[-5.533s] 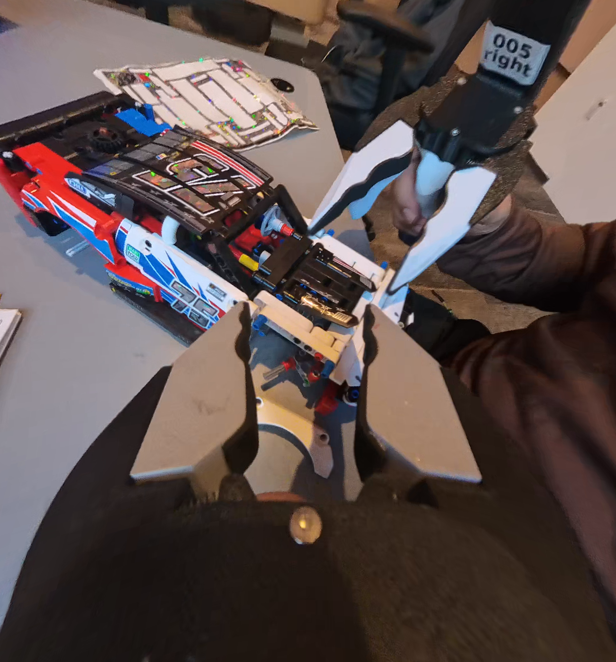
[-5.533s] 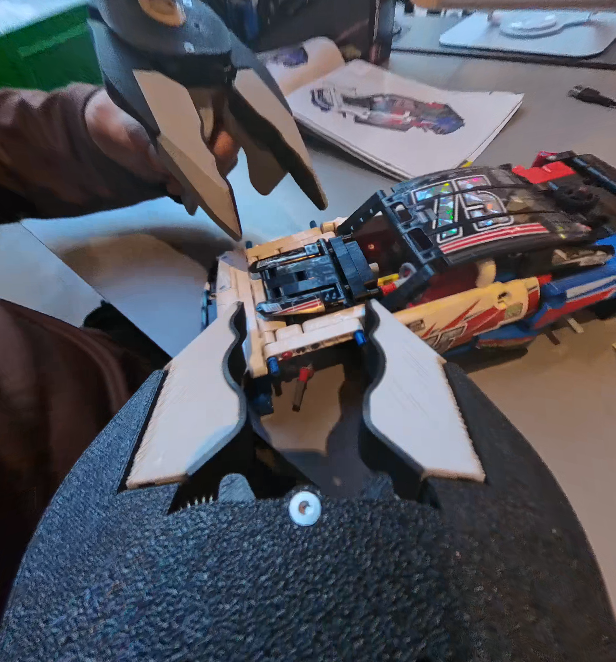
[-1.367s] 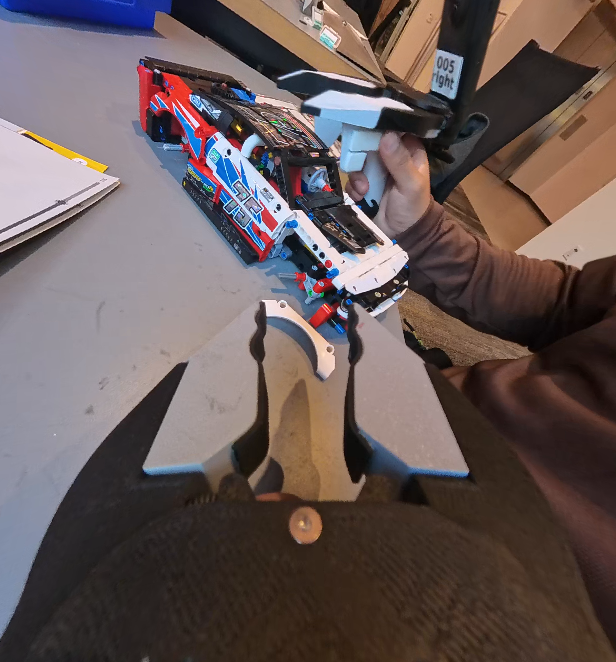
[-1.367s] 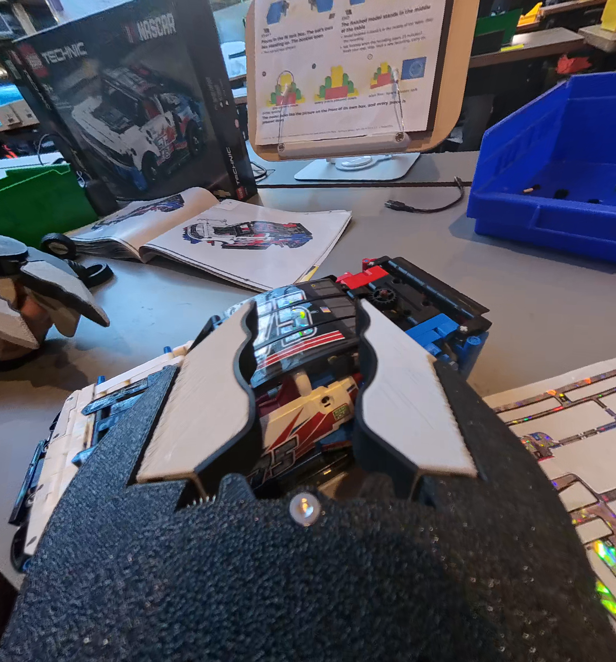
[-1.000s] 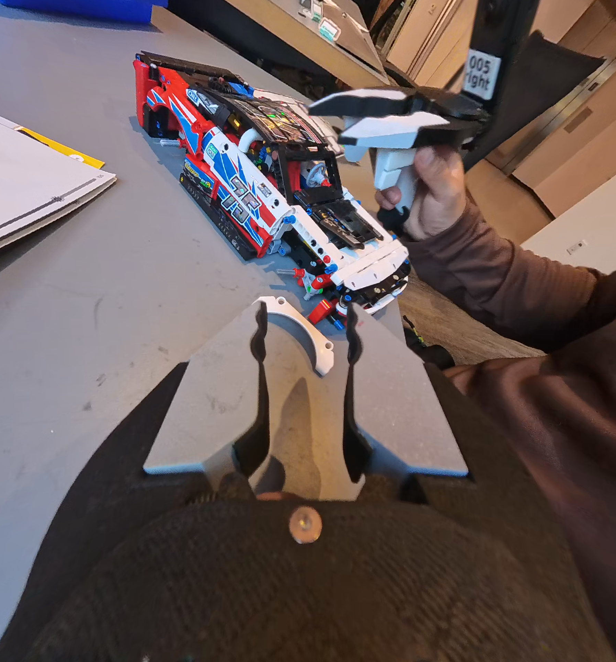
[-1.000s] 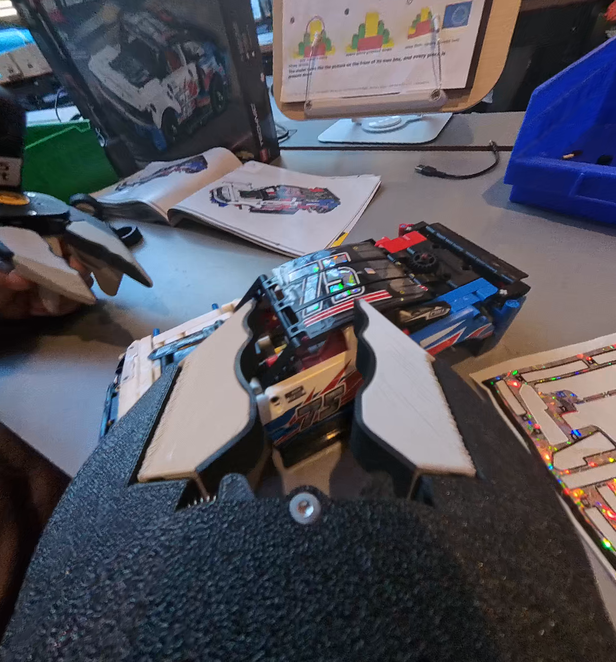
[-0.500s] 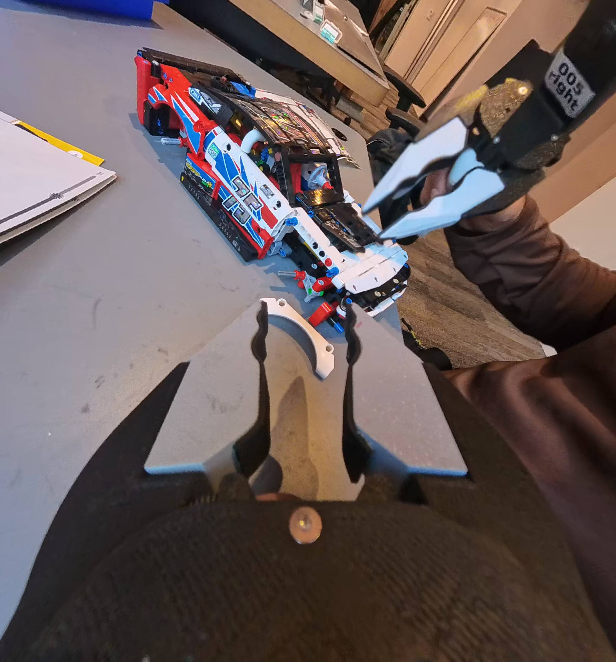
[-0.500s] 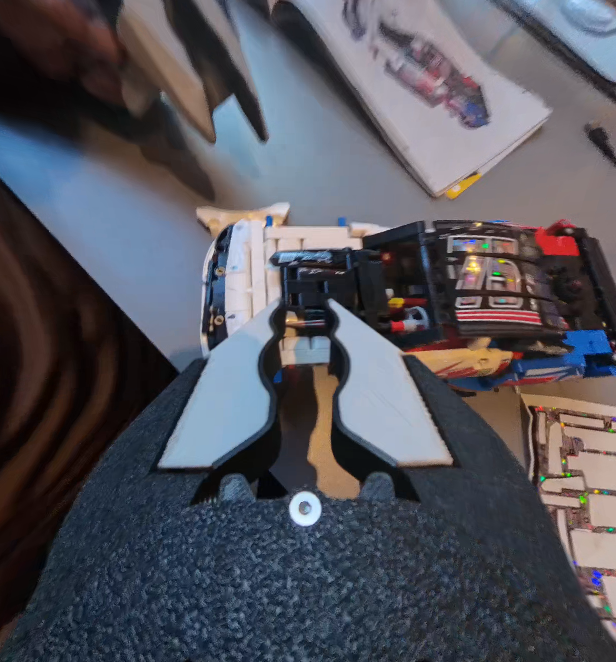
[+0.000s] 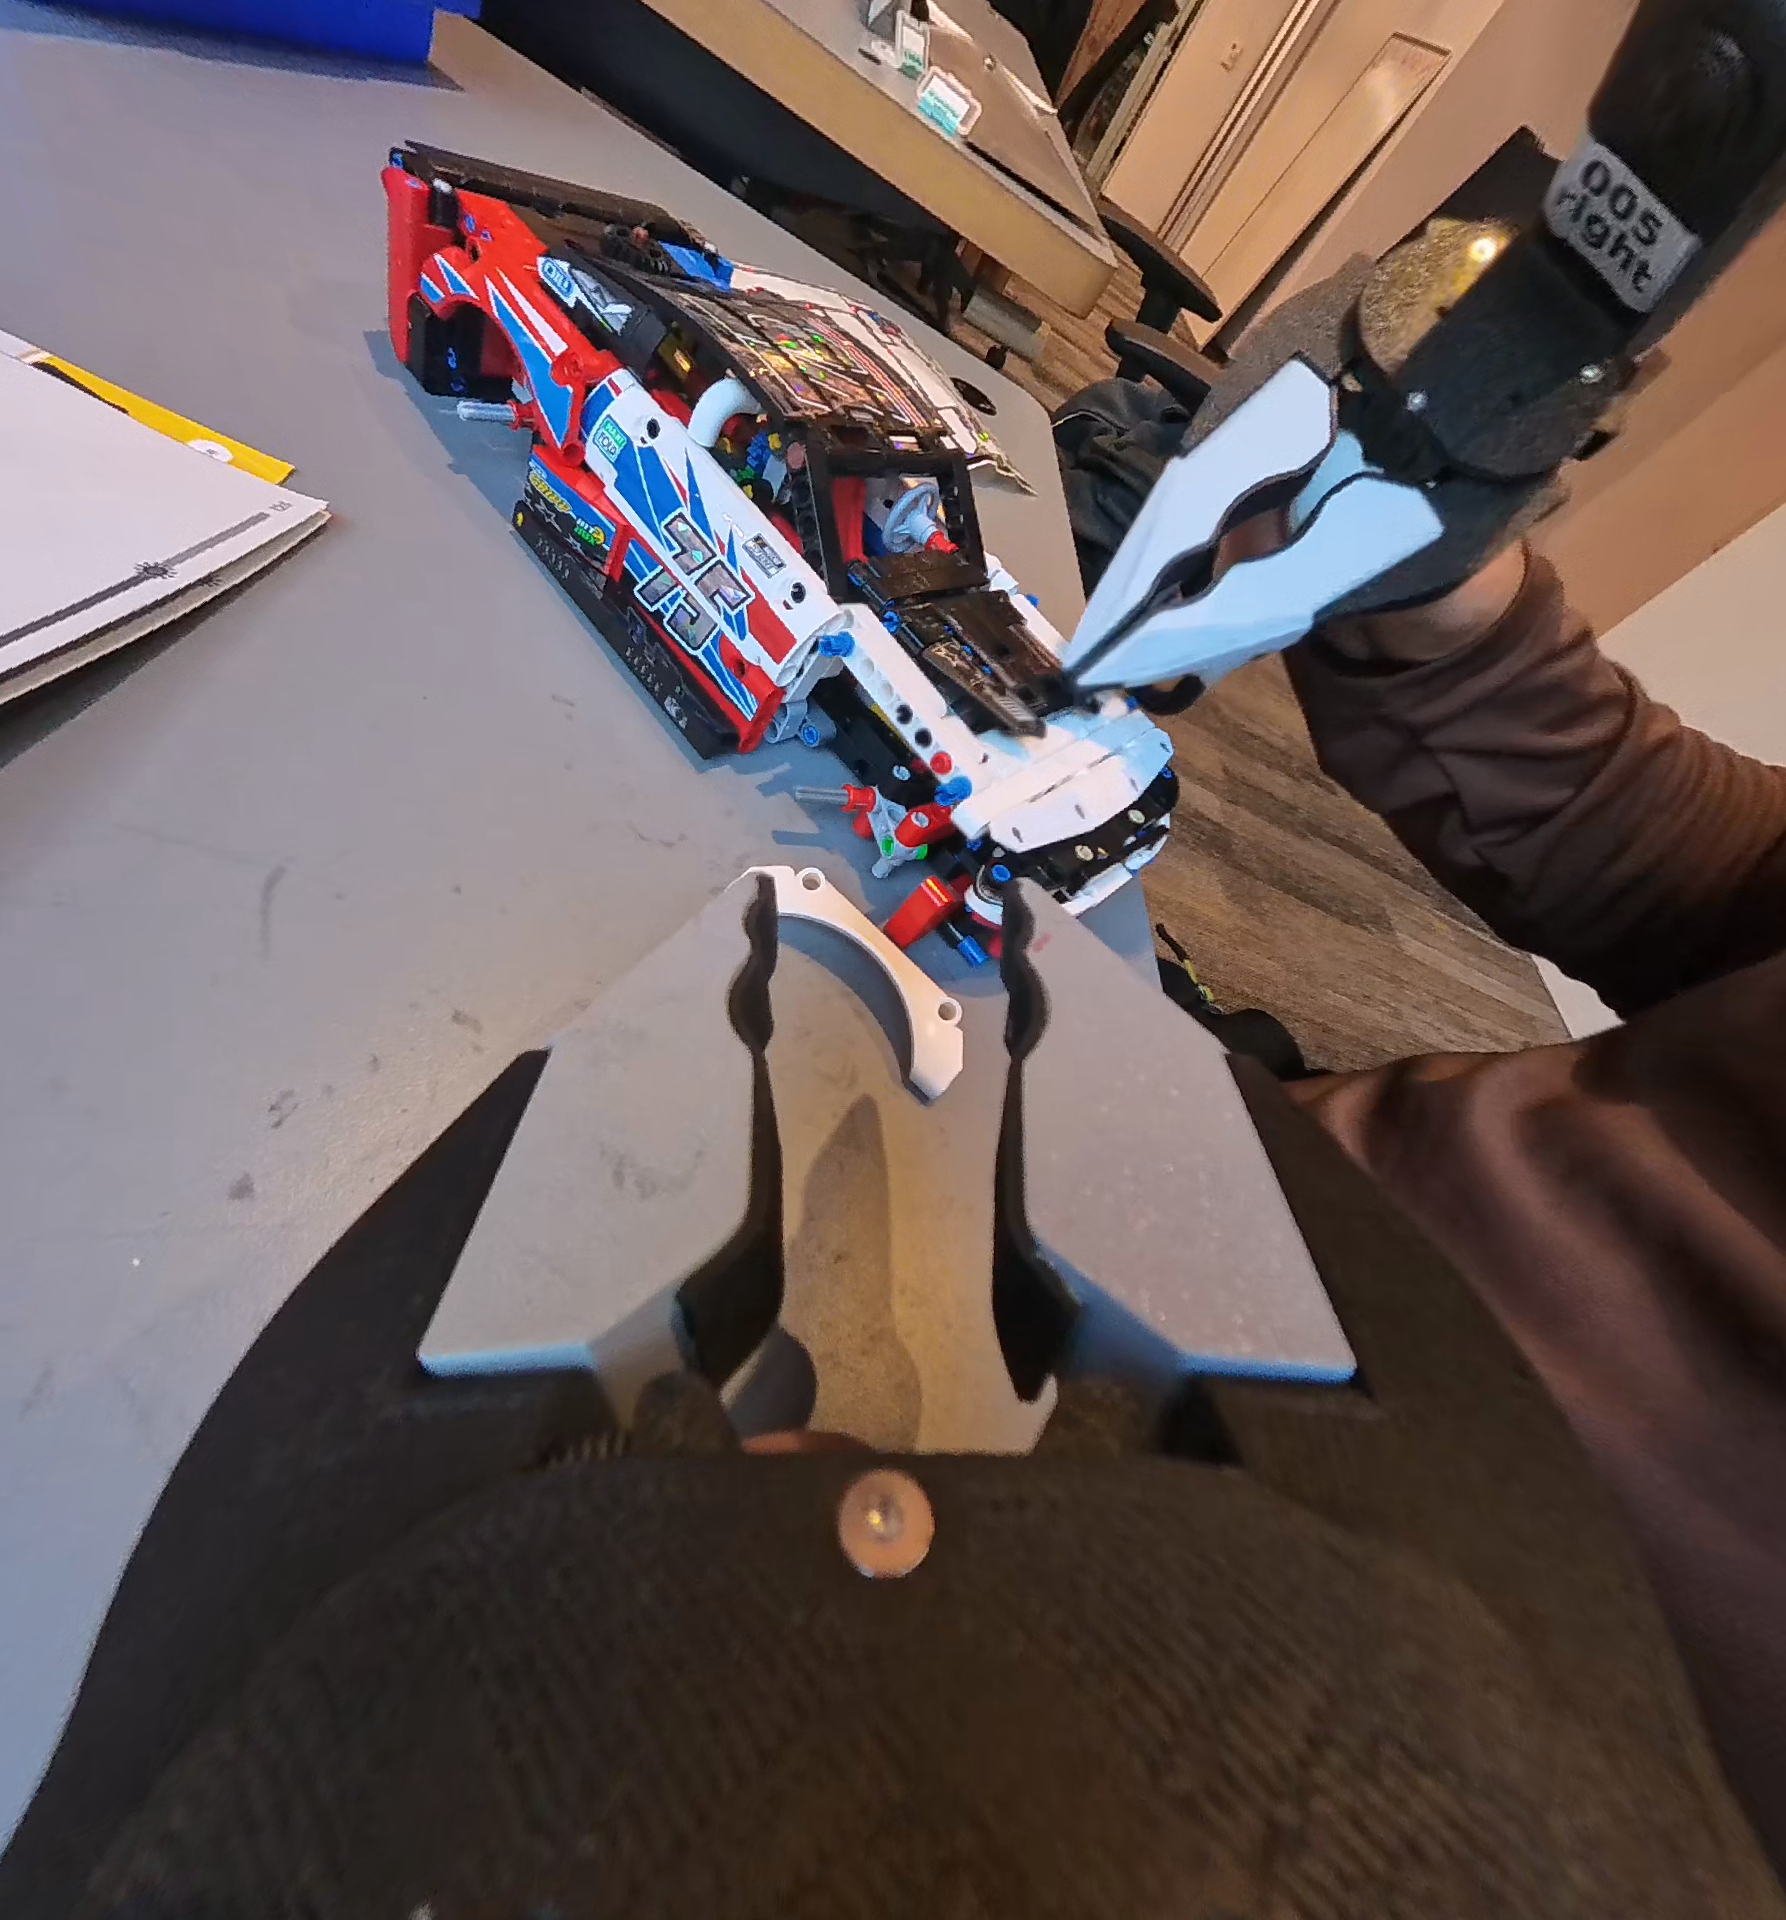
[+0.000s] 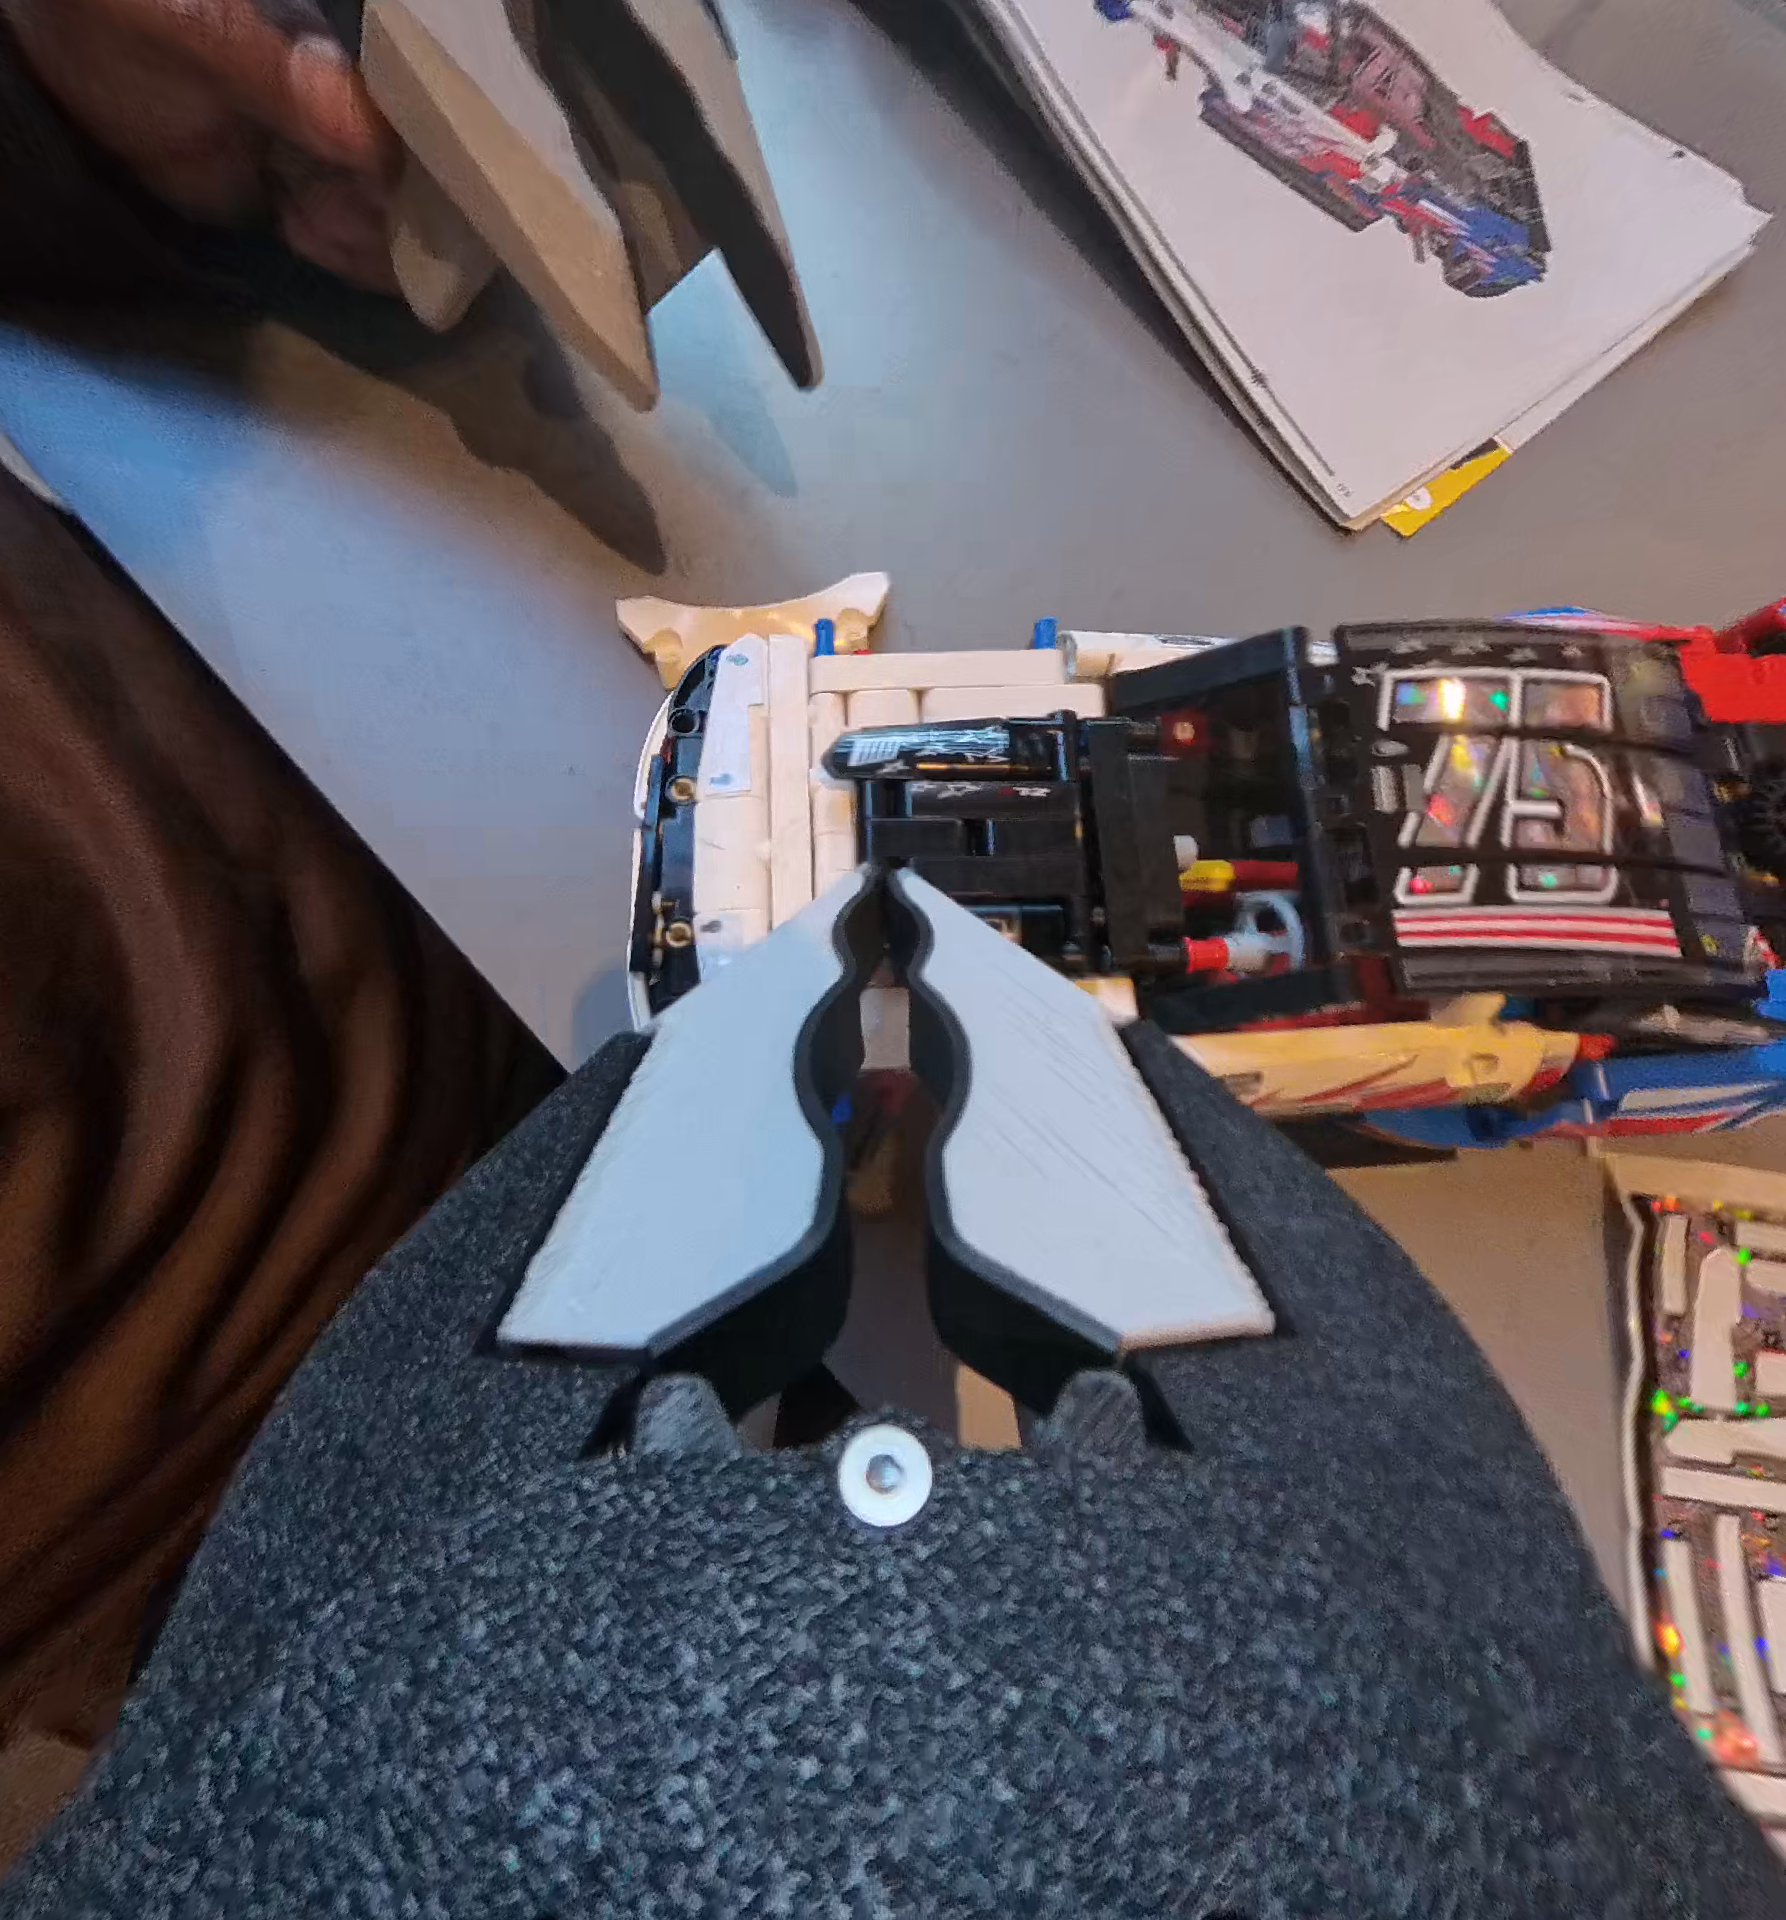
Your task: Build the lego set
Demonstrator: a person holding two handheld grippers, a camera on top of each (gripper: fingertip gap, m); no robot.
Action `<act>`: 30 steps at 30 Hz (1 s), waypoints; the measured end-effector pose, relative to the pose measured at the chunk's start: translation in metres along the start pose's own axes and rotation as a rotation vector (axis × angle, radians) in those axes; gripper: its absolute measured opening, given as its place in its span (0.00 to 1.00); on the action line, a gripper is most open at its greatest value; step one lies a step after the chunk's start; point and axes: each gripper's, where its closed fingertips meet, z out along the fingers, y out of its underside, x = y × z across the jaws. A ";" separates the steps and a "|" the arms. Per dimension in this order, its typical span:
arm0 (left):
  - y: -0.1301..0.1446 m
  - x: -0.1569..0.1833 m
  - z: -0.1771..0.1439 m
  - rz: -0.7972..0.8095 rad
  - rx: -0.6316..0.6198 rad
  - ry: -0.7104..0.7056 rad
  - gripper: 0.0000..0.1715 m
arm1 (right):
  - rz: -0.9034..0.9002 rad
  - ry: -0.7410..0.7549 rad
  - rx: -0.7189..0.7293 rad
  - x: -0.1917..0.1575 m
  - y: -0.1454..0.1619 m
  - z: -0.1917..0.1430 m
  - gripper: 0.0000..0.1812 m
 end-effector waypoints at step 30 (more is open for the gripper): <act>0.007 0.004 0.005 0.056 -0.047 -0.032 0.22 | -0.114 0.289 0.159 0.017 -0.027 -0.017 0.03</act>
